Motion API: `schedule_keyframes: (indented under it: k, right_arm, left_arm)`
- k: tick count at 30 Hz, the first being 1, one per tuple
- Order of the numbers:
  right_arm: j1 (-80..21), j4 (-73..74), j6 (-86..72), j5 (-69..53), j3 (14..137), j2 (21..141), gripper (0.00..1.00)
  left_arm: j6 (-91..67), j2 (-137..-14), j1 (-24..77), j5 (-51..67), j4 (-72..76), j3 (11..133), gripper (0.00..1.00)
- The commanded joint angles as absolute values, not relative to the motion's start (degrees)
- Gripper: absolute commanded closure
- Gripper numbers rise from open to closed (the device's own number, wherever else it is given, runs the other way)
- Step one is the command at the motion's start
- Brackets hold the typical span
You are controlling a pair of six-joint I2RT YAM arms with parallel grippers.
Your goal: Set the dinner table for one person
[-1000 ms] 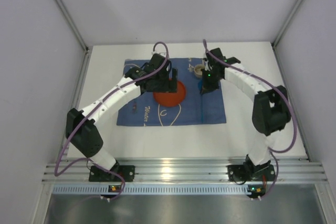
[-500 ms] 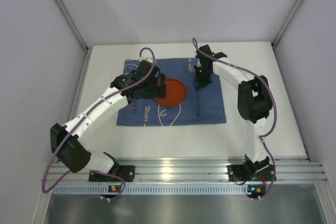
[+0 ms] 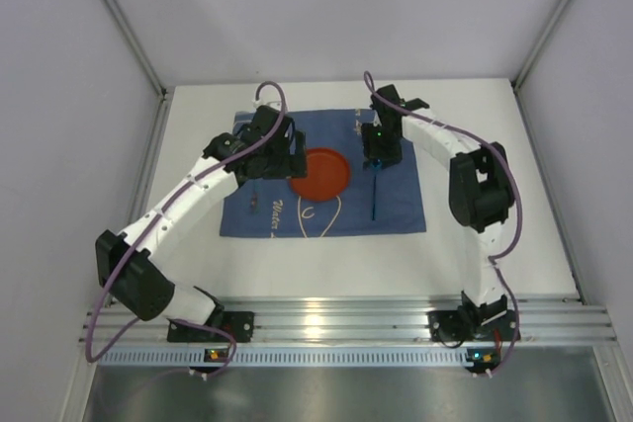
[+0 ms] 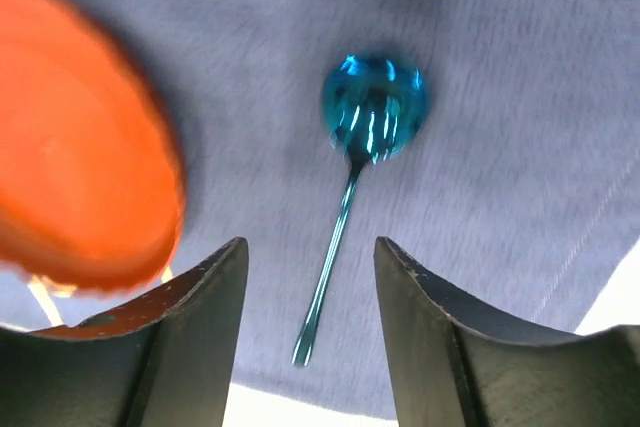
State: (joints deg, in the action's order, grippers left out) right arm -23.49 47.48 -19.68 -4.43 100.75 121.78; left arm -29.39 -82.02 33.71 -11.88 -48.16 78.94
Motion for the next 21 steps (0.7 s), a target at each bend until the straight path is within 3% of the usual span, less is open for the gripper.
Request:
schedule_keyframes:
  k: [1,7,10,12,14,16,17,20,21]
  right_arm:
    - [-23.8,44.9,-19.6,-6.7,97.8,109.3,0.45]
    - [-25.9,36.9,-17.8,-13.3,87.3,88.4,0.44]
    - [-27.2,33.8,-16.5,-11.7,81.9,77.5,0.39]
    - [-28.4,26.9,-15.6,-11.6,77.0,68.4,0.37]
    - [-28.6,19.4,-15.2,-13.5,66.6,62.0,0.26]
    - [-28.6,14.8,-15.5,-14.8,55.2,52.4,0.21]
    - [-28.6,11.2,-16.3,-15.1,51.6,49.3,0.19]
    - [-28.6,8.2,-20.9,-14.8,40.6,37.6,0.03]
    - [-28.7,8.5,-22.0,-14.3,37.4,33.2,0.02]
  left_arm:
    - [-25.9,-83.5,31.4,-12.7,-48.6,83.7,0.09]
    - [-21.5,-83.1,25.5,-19.3,-47.4,88.8,0.09]
    - [-14.8,-76.5,25.3,-26.0,-34.8,83.5,0.08]
    - [-7.2,-71.5,25.3,-28.0,-24.7,72.3,0.07]
    - [-0.2,-63.8,25.3,-28.2,-5.7,61.5,0.08]
    - [9.3,-59.3,24.8,-27.0,5.8,45.7,0.07]
    - [10.3,-56.4,24.2,-26.7,16.2,37.1,0.07]
    - [4.1,-53.9,20.1,-26.3,27.7,25.4,0.04]
    - [2.6,-54.4,17.5,-24.9,29.1,23.7,0.05]
